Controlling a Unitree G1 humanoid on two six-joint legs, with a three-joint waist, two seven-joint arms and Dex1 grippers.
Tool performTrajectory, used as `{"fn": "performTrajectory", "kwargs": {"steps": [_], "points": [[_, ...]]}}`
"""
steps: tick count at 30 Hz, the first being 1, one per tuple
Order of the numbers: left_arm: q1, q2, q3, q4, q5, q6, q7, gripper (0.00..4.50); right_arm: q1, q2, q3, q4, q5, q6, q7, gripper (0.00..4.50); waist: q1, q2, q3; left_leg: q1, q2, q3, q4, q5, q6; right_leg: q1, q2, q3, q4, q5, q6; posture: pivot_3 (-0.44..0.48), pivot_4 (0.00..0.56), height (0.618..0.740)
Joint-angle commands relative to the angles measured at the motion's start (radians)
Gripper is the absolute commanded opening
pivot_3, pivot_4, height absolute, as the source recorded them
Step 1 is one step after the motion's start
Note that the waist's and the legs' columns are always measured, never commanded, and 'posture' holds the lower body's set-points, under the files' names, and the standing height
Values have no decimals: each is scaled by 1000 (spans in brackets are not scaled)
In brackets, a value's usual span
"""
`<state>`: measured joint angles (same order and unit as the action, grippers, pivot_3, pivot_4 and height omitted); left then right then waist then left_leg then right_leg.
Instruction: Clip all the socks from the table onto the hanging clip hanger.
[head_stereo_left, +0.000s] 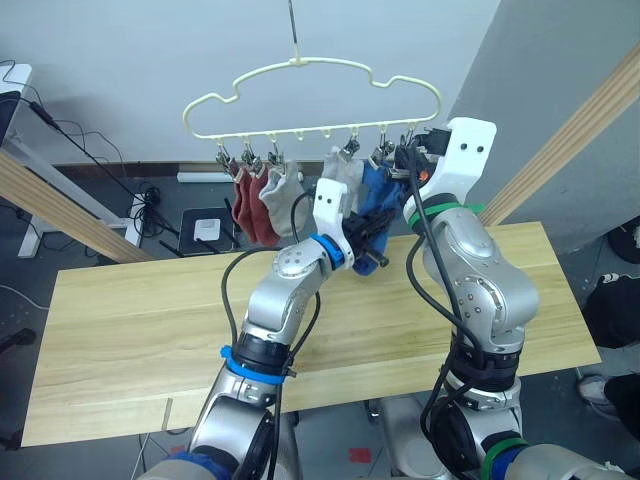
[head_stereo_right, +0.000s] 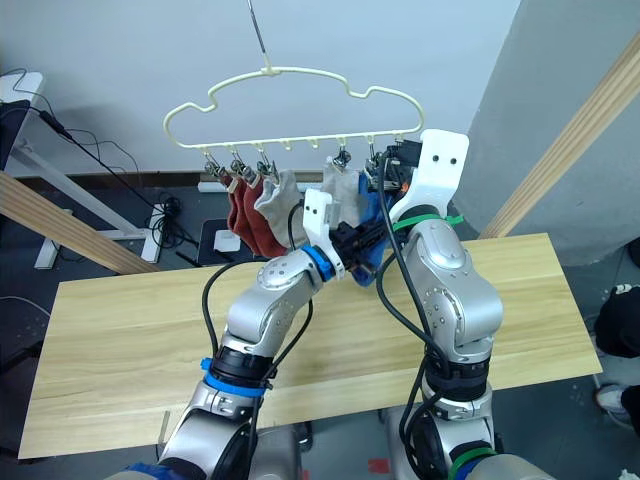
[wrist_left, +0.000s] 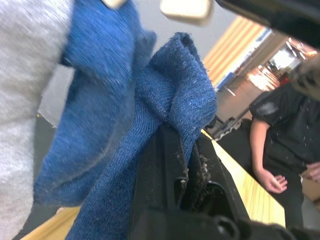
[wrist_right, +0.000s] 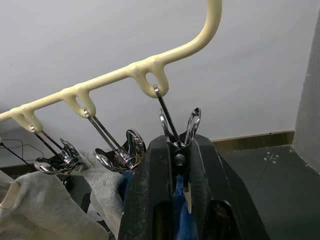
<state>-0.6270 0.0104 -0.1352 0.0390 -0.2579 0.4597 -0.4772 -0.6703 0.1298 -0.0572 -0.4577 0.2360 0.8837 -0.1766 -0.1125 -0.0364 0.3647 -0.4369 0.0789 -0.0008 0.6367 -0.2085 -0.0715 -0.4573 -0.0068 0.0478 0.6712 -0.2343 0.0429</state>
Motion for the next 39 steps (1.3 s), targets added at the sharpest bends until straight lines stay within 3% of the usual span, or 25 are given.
{"fn": "performTrajectory", "kwargs": {"steps": [1, 39], "points": [[-33, -23, 12, -35, -20, 20, 26, 0, -8, 4, 5, -55, 6, -10, 3, 128, 0, 0, 0, 0, 0, 0, 0, 0, 0, 0, 0, 0, 0, 0, 0, -204, 338, 740], [-107, -28, 10, -53, -16, 40, 62, 0, -4, -23, 36, -50, -20, -21, 21, 128, 1, 0, 0, 0, 0, 0, 1, 0, 0, 0, 0, 0, 1, 0, 0, -197, 339, 740]]}}
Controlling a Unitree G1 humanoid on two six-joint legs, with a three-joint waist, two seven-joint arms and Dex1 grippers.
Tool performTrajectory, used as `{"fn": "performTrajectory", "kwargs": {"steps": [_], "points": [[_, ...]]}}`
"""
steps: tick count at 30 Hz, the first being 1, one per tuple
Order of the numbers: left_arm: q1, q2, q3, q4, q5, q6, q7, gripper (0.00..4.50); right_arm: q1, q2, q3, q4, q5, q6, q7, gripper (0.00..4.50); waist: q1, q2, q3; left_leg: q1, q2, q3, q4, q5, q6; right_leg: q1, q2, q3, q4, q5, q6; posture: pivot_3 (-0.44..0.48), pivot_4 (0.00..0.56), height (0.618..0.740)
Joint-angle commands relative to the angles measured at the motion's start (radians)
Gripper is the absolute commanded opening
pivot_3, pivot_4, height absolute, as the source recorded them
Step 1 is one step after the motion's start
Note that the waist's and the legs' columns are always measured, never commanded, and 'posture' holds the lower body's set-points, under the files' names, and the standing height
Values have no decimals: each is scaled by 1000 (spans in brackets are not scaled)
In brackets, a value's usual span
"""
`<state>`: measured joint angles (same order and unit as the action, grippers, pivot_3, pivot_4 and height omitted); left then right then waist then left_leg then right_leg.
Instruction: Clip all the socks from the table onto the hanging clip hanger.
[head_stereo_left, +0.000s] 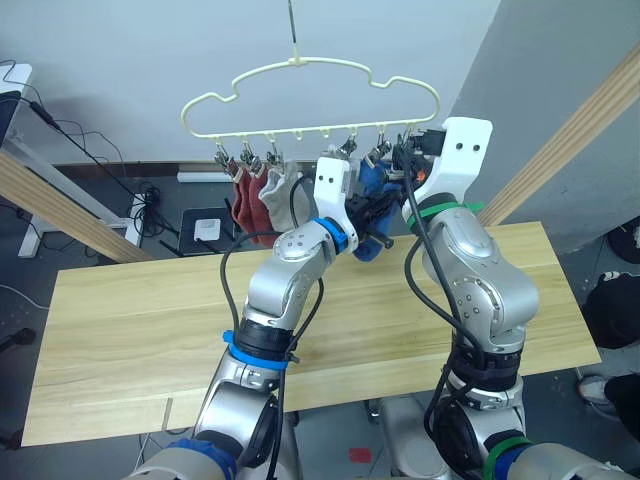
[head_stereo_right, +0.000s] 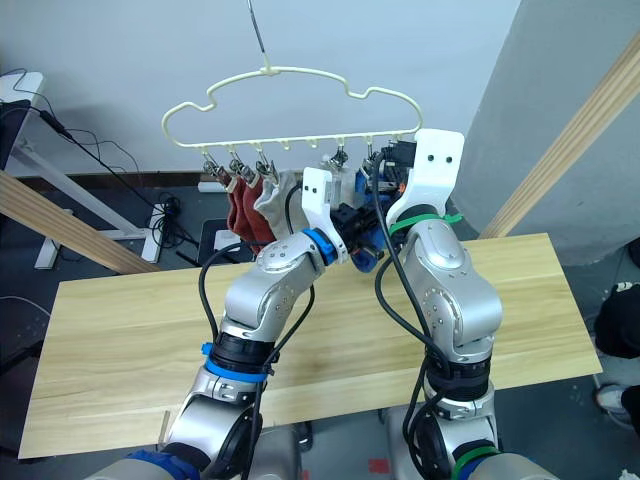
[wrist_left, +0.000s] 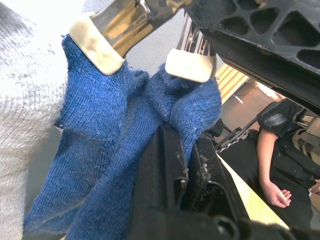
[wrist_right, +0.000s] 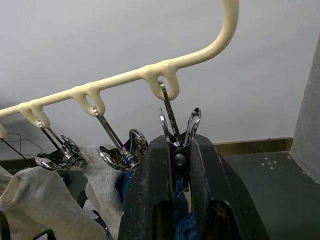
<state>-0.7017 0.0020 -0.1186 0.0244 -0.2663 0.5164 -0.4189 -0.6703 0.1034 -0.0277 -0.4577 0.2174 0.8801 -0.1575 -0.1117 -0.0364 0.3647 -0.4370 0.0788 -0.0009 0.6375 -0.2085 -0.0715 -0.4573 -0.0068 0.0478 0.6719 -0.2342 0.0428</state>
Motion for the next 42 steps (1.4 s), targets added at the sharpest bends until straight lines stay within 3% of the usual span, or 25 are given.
{"fn": "performTrajectory", "kwargs": {"steps": [1, 11, 23, 29, 35, 42], "points": [[-36, -22, -7, -40, -9, -16, 5, 0, -4, 4, 6, -50, -1, -17, 2, 128, 0, 0, 0, 0, 0, 0, 0, 0, 0, 0, 0, 0, 0, 0, 0, -197, 339, 740], [-48, -23, -3, -27, -6, -27, 10, 0, 0, 2, 11, -51, -10, -16, -3, 128, 0, 0, 0, 0, 0, 0, 0, 0, 0, 0, 0, 0, 0, 0, 0, -196, 333, 740], [-48, -23, 7, -17, -8, -27, 14, 0, 10, 5, 4, -101, 5, 6, 12, 4287, 0, 0, 0, 0, 0, 0, 1, 0, 0, 0, 0, 0, 0, 0, 0, -196, 330, 740], [-21, 11, -19, -9, 0, -26, -33, 0, 63, -54, -85, -317, 131, 123, 87, 4431, 3, 0, 0, 0, 0, -1, 1, 0, 0, 0, 0, 0, 1, 0, 0, -190, 326, 740], [5, 60, -28, 8, 14, -47, -69, 1631, 118, -147, -176, -418, 243, 218, 153, 4500, 2, 0, 0, 0, 0, -1, 3, 0, 0, 1, 0, 0, 2, -1, 1, -195, 327, 740], [52, 97, -40, -36, -12, -35, -144, 3830, 164, -237, -220, -448, 286, 269, 175, 4500, -1, 0, 0, 0, 0, 0, 3, 0, 0, 1, 0, 1, 2, -1, 2, -196, 329, 740]]}}
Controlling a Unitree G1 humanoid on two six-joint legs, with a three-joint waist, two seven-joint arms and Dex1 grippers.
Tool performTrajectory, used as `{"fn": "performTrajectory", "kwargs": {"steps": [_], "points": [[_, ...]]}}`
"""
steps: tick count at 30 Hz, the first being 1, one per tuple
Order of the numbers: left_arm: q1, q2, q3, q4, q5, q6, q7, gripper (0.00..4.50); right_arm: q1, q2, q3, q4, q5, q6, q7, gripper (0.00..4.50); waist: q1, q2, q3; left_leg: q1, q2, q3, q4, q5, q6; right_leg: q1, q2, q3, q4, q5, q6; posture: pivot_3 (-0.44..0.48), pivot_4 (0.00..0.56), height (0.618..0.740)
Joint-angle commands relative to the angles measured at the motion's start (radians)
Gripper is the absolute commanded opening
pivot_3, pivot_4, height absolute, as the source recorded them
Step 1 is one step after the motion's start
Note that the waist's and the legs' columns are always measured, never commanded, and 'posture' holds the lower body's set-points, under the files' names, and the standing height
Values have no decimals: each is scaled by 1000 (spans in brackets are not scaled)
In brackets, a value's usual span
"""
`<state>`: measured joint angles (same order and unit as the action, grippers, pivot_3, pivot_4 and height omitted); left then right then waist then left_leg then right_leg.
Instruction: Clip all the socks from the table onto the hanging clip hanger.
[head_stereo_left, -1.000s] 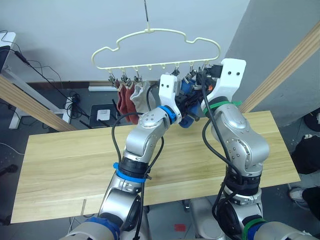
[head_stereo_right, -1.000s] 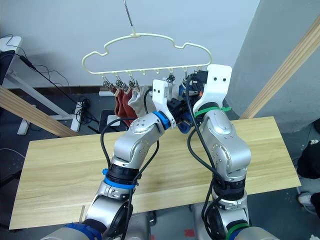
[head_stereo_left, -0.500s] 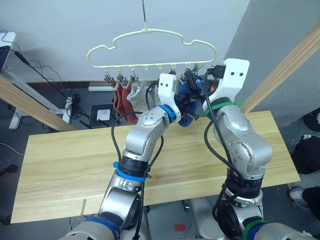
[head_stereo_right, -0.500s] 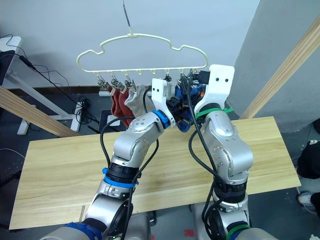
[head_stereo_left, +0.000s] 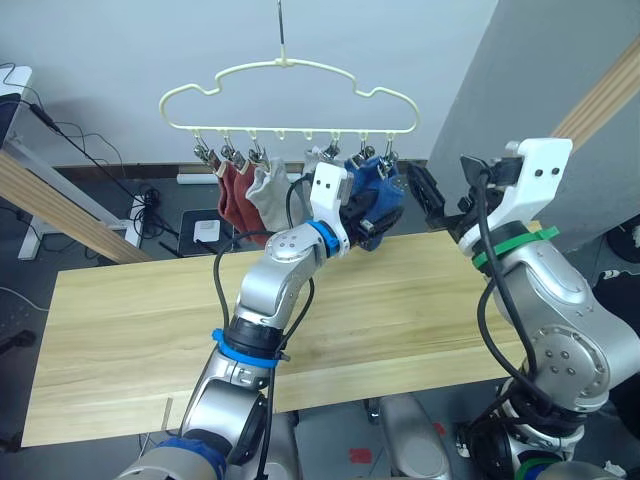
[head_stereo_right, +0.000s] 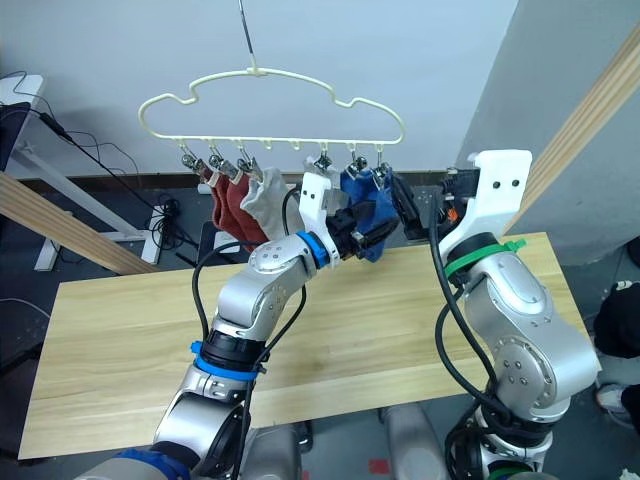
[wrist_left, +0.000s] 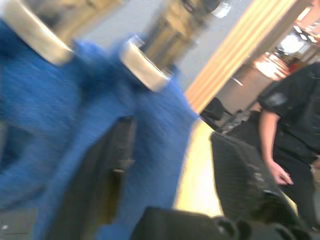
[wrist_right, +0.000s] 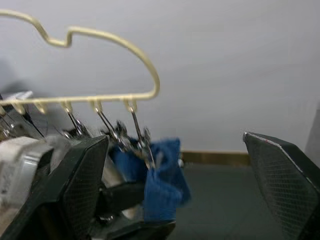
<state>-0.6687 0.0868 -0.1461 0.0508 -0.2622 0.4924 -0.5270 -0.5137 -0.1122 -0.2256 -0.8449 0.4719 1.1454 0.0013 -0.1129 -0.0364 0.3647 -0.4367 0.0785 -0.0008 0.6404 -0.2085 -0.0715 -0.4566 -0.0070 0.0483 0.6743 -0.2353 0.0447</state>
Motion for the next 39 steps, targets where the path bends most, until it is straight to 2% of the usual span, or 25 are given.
{"fn": "performTrajectory", "kwargs": {"steps": [1, 2, 11, 14, 17, 19, 22, 26, 28, 30, 39], "points": [[33, 32, -19, -73, -13, -14, -57, 4144, 11, -32, -22, -62, 37, 7, 21, 4500, 0, 0, 0, 0, 0, 0, 0, 0, 0, 0, 0, 0, 0, 0, 0, -196, 326, 740], [50, 57, -25, -85, -14, -17, -84, 4473, 16, -47, -18, -62, 41, 8, 28, 4500, -1, 0, 0, 0, 0, 0, 0, 0, 0, 0, 0, 0, 0, 0, 0, -194, 324, 740], [136, 248, -13, -154, -57, -23, -290, 4473, 61, -171, -3, -53, 79, -4, 112, 4500, 3, 0, 0, 0, 0, 0, 0, 0, 0, 0, 0, 0, 1, 0, 0, -175, 306, 740], [209, 421, 58, -178, -69, -129, -450, 4473, 145, -357, 10, -27, 73, -74, 280, 4500, 7, 1, -3, 0, 0, 0, 1, 0, 0, 0, 0, 0, 0, 0, 0, -134, 282, 740], [253, 523, 144, -157, -59, -230, -472, 4473, 206, -502, -18, 30, 75, -175, 431, 4500, 9, 0, -3, 1, 0, 0, 0, 0, 0, 0, 0, 0, 0, 0, 0, -94, 270, 740], [299, 588, 190, -167, -77, -237, -509, 4473, 233, -580, -48, 80, 73, -241, 517, 4500, 17, 0, -4, 1, 1, 0, 0, 0, 0, 0, 0, -1, 0, 0, 0, -78, 265, 740], [341, 635, 227, -169, -88, -220, -518, 4473, 255, -648, -83, 157, 65, -321, 603, 4500, 30, 0, -14, 1, 0, 1, 1, 0, 0, 0, 0, 0, -1, 0, 0, -43, 249, 740], [362, 682, 312, -129, -79, -166, -444, 4473, 262, -739, -117, 244, 48, -406, 693, 4500, 43, -1, -17, 0, 0, 1, 3, 0, 0, 1, 0, -1, -1, 0, 0, -15, 232, 740], [387, 711, 316, -124, -16, -149, -380, 4473, 252, -768, -129, 271, 67, -420, 727, 4500, 55, -2, -22, 0, 0, 0, 4, 0, 0, 1, 0, -1, 0, 0, 0, -8, 225, 740], [413, 742, 313, -118, 32, -171, -358, 4473, 243, -783, -141, 295, 80, -431, 746, 4500, 55, -2, -29, 1, 0, 1, 4, 0, 0, 1, 0, 0, 0, 0, 0, 1, 212, 740], [388, 746, 364, -52, -37, -180, -380, 4473, 280, -800, -154, 340, 57, -498, 780, 4500, 77, -5, -69, 1, 1, 1, 4, 0, 0, 2, 0, -1, 0, 1, -2, 22, 166, 740]]}}
